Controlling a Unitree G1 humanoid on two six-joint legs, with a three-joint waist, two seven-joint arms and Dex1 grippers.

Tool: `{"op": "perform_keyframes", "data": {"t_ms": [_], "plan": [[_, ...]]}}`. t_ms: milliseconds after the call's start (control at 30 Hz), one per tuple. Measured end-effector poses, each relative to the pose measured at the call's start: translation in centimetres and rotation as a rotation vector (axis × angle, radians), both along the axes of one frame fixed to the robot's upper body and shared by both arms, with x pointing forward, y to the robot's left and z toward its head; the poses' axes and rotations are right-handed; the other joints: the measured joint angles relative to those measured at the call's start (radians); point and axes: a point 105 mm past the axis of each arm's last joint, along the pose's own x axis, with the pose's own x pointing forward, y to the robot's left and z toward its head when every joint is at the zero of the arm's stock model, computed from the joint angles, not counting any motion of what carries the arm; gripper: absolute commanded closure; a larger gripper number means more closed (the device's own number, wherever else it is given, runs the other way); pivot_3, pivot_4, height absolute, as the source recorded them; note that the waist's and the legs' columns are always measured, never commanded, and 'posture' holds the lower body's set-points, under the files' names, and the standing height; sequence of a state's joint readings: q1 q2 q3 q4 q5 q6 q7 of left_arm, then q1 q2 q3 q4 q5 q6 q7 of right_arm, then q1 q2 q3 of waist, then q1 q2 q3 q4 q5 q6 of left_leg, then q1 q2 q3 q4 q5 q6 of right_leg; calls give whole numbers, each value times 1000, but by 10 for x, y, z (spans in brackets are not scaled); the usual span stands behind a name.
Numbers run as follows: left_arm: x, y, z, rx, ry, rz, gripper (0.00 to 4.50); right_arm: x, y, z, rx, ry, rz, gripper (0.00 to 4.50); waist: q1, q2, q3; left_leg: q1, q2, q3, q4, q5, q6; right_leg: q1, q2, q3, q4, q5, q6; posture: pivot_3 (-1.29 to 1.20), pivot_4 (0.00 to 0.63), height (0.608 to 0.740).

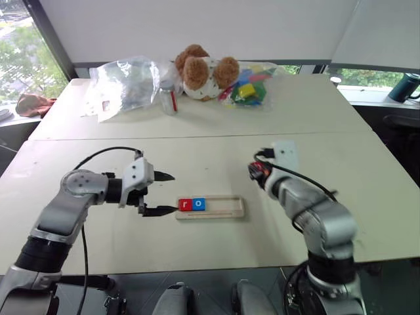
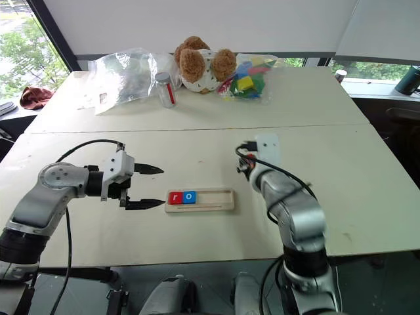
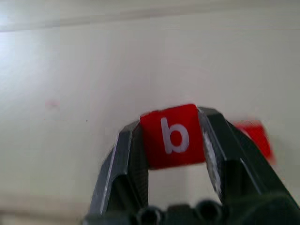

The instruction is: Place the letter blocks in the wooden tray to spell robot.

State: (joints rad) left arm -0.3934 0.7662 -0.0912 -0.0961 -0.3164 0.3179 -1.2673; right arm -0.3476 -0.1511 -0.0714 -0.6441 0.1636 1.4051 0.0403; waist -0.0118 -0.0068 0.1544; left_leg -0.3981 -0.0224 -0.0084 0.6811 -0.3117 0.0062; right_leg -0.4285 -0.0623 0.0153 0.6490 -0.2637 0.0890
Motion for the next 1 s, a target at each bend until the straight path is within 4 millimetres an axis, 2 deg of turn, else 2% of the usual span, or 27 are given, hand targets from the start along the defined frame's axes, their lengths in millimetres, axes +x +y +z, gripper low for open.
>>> {"op": "perform_keyframes", "data": {"t_ms": [167,267,333,500,667,733,800,900,1000], "plan": [[-3,-9,11,9,3,-80,0,-30,-8,-19,54,121,-99,3305,-8,0,0,5,1,2,0,0,0,1,2,2,1,0,0,0,150,740],[-6,-11,9,26,16,-111,0,-33,-6,-28,70,161,-110,3305,-8,1,1,5,1,2,0,0,0,1,2,2,2,0,0,0,150,740],[-4,-11,9,27,22,-114,0,-32,-4,-31,82,173,-114,2255,-7,1,1,5,1,2,0,0,0,1,4,1,1,0,0,0,150,740],[-1,-11,9,29,14,-108,0,-29,1,-34,93,181,-85,18,-5,1,0,6,0,2,1,0,0,2,4,1,1,0,0,0,150,740],[-2,-7,8,40,23,-98,0,-27,-11,-29,21,168,-78,18,-4,1,1,5,0,2,1,0,0,2,3,1,0,0,0,0,150,740],[-3,-2,5,51,36,-83,0,-20,-20,-14,-25,108,-63,18,-5,1,1,5,0,3,1,0,0,2,3,1,0,0,0,0,150,740],[-3,0,6,49,44,-77,0,-13,-21,10,-43,14,5,18,-5,1,1,5,1,2,0,0,0,2,3,1,0,0,0,0,150,740],[-7,1,11,33,48,-82,0,-14,-21,27,-121,-91,234,18,-1,1,1,5,1,2,-1,0,1,3,4,0,-1,-2,2,0,150,740],[-13,4,17,13,31,-87,0,-39,-27,2,-185,-41,613,18,2,-1,2,6,-1,1,0,-3,5,7,3,0,-5,-3,5,0,150,740]]}}
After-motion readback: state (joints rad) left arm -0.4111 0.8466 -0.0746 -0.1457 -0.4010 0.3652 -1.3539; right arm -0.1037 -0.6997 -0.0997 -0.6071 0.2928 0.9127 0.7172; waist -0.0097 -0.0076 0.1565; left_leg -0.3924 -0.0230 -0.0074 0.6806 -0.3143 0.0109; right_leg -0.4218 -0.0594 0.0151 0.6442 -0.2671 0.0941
